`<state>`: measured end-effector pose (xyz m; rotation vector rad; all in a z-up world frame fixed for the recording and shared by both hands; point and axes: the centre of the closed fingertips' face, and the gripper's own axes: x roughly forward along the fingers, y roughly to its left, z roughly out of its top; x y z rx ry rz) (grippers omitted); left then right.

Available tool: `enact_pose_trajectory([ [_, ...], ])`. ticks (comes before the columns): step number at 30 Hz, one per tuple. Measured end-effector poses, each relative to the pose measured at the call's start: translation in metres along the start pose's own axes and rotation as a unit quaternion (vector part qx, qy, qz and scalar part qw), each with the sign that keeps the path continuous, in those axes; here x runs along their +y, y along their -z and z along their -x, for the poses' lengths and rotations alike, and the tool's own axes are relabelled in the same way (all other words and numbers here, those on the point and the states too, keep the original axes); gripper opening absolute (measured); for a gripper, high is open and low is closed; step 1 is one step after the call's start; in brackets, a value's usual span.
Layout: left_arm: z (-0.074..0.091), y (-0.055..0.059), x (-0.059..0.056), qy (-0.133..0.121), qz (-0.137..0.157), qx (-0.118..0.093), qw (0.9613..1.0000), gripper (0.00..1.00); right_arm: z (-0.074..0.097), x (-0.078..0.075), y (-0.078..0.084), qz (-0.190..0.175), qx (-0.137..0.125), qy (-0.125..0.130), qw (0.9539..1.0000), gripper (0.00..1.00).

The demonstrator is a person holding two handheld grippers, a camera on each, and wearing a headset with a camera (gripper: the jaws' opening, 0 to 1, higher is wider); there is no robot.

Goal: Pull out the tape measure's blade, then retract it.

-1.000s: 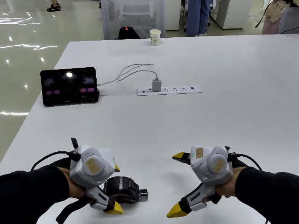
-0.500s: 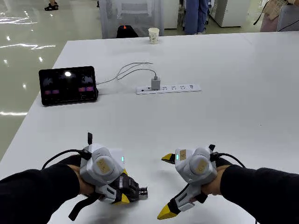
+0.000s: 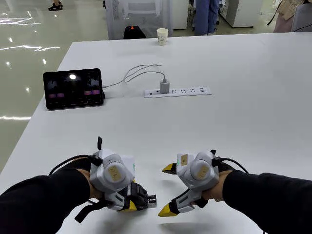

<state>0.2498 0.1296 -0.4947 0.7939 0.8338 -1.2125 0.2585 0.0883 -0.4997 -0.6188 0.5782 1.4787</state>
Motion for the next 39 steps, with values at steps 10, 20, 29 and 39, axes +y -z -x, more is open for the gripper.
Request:
enact_pose_trajectory([
  [10,0.000,0.000,-0.001,-0.001,0.006,0.000,1.0000,0.32,-0.012,0.003,0.002,0.017,0.014,-0.009,0.9997,0.41],
  [20,-0.001,0.000,0.000,-0.003,0.007,0.001,1.0000,0.32,-0.021,0.007,-0.001,0.025,0.017,-0.016,0.9994,0.26],
  [29,-0.001,0.001,0.001,-0.001,0.008,0.000,1.0000,0.32,-0.026,0.010,0.001,0.036,0.023,-0.026,0.9988,0.19],
  [39,-0.002,0.001,0.002,-0.002,0.009,-0.001,1.0000,0.32,-0.032,0.014,0.003,0.049,0.029,-0.035,0.9978,0.14],
])
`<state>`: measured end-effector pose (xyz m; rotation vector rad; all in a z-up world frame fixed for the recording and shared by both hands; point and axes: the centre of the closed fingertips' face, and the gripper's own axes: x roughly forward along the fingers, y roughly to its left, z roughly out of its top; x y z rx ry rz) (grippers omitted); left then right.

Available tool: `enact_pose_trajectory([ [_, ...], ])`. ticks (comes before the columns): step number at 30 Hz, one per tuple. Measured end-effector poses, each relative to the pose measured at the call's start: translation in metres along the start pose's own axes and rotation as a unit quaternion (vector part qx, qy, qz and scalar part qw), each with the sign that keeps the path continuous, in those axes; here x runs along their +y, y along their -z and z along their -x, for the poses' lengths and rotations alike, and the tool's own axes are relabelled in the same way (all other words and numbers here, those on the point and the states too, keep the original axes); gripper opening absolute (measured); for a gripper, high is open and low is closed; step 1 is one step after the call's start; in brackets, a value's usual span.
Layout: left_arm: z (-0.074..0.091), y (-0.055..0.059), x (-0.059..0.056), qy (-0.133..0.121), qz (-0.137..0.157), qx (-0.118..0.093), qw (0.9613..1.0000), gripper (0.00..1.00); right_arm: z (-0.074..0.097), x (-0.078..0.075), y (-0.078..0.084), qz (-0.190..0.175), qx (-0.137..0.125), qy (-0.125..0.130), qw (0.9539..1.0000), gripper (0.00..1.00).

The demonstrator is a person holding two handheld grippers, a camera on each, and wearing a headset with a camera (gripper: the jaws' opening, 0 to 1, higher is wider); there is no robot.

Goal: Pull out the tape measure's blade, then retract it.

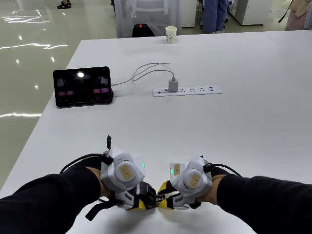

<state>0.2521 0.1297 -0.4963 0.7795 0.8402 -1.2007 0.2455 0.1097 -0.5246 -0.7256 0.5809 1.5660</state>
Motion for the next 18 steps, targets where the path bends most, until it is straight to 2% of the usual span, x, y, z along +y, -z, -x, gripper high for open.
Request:
enact_pose_trajectory([
  [8,-0.0003,0.0002,0.0001,0.000,-0.001,0.000,1.0000,0.32,-0.0018,-0.0009,-0.0011,-0.013,0.005,-0.016,0.9998,0.13],
  [11,-0.0001,0.0004,0.0004,-0.001,0.000,0.000,1.0000,0.32,-0.0025,0.0002,-0.0010,-0.001,0.008,-0.018,0.9998,0.13],
  [13,0.0000,0.0004,0.0005,-0.002,0.002,-0.001,1.0000,0.32,-0.0021,0.0006,-0.0005,0.013,0.001,-0.018,0.9998,0.13],
  [18,-0.0001,0.0006,0.0006,-0.002,0.002,-0.002,1.0000,0.32,-0.0020,0.0001,-0.0007,0.015,-0.006,-0.024,0.9996,0.11],
])
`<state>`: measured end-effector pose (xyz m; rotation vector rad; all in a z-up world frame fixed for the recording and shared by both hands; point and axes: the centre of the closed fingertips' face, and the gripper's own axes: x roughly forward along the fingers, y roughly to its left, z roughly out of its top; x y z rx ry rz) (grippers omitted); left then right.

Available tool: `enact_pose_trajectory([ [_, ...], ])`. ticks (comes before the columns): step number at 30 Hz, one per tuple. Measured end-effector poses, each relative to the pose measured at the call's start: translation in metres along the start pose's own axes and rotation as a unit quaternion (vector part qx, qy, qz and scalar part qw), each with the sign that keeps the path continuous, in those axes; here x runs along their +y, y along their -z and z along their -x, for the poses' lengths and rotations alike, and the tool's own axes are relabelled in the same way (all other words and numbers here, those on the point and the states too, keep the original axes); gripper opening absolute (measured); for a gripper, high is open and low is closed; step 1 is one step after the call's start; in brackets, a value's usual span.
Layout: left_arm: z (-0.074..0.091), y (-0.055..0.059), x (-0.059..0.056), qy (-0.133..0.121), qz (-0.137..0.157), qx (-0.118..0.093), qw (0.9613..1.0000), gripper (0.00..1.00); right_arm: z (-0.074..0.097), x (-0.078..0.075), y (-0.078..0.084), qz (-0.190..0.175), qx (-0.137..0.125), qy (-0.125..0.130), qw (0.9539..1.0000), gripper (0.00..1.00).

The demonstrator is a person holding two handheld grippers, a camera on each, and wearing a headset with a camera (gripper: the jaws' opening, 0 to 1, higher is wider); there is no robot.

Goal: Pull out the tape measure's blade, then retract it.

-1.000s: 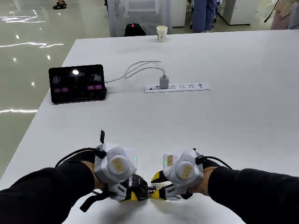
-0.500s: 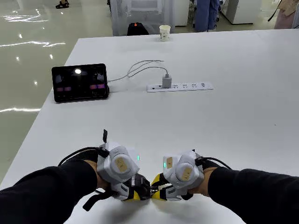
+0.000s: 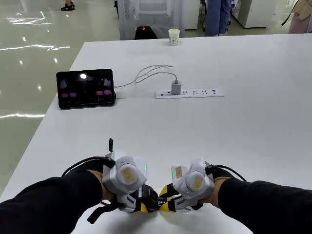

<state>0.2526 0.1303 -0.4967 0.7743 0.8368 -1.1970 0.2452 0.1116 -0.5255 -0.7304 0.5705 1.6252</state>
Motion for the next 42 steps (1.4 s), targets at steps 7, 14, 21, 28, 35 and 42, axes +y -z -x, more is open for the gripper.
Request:
enact_pose_trajectory([
  [7,0.000,0.000,0.000,0.001,0.002,0.001,1.0000,0.32,0.002,0.001,0.001,-0.015,0.001,-0.002,0.9999,0.11],
  [14,0.000,0.000,0.000,0.000,0.003,0.002,1.0000,0.32,0.002,0.001,0.002,-0.021,0.002,-0.001,0.9998,0.11],
  [21,0.001,0.000,0.000,0.000,0.004,0.000,1.0000,0.32,0.003,0.001,0.003,-0.020,0.005,0.001,0.9998,0.11],
  [28,0.001,0.000,0.000,-0.001,0.005,-0.003,1.0000,0.32,0.007,0.000,0.008,-0.025,0.006,-0.004,0.9997,0.11],
  [35,0.001,-0.001,0.000,-0.002,0.006,-0.003,1.0000,0.32,0.012,0.000,0.011,-0.027,0.008,-0.003,0.9996,0.11],
  [42,0.001,-0.001,0.001,-0.002,0.007,-0.004,1.0000,0.32,0.016,-0.001,0.015,-0.028,0.010,-0.002,0.9996,0.11],
])
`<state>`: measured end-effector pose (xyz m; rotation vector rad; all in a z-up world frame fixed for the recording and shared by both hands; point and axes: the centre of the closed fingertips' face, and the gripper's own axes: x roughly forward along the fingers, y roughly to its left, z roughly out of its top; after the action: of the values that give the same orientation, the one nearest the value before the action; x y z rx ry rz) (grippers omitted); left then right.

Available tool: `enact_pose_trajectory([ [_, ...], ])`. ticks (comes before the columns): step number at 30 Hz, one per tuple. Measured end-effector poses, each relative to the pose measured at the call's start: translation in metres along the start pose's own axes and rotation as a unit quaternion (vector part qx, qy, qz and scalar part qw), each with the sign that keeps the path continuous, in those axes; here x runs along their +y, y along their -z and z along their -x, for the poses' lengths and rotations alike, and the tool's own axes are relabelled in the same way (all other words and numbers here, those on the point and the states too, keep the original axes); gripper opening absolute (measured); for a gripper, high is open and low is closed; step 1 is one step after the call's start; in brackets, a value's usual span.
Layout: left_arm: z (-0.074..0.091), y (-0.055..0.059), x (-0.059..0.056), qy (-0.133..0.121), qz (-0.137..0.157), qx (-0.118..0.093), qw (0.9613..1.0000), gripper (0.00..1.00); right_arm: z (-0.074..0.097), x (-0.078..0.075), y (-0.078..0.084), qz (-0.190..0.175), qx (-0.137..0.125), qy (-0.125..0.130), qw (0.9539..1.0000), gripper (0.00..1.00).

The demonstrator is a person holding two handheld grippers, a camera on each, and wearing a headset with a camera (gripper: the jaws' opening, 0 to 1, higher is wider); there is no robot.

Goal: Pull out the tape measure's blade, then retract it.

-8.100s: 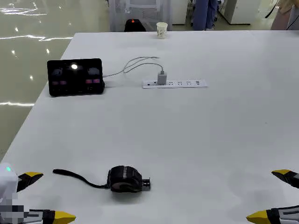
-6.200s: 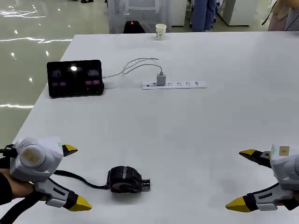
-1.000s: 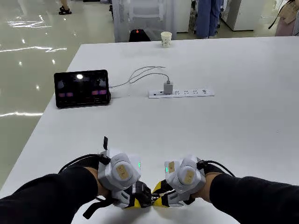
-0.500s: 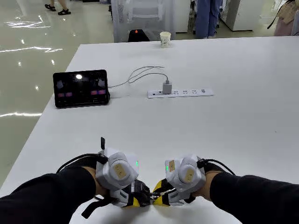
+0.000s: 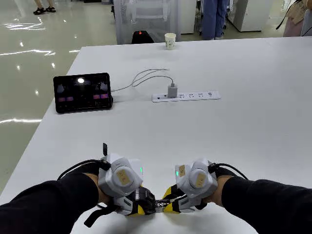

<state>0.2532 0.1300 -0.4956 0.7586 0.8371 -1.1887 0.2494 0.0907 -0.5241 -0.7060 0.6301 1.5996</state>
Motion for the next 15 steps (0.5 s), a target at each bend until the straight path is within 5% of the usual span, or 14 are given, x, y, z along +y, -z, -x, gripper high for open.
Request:
enact_pose_trajectory([
  [15,0.0002,0.0002,-0.0001,-0.002,0.003,-0.001,1.0000,0.32,0.0035,-0.0014,0.0037,-0.001,0.002,0.003,1.0000,0.11],
])
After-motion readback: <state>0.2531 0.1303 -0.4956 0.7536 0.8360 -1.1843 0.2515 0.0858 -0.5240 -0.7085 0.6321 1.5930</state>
